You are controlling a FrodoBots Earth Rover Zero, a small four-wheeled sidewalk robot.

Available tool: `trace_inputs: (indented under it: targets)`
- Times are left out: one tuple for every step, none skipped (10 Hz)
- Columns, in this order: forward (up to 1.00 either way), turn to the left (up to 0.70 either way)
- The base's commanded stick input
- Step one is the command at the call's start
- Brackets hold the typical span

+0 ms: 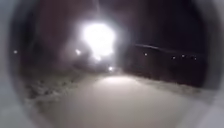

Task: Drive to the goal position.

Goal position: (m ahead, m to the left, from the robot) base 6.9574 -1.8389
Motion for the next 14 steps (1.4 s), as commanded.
trace_inputs:
  targets:
    - [1.00, 0.00]
    - [1.00, 0.00]
    - [1.00, 0.00]
    - [1.00, 0.00]
    - [1.00, 0.00]
    - [1.00, 0.00]
    - [1.00, 0.00]
    - [1.00, 0.00]
    - [1.00, 0.00]
    - [1.00, 0.00]
    - [1.00, 0.00]
    - [1.00, 0.00]
    - [1.00, 0.00]
    - [1.00, 0.07]
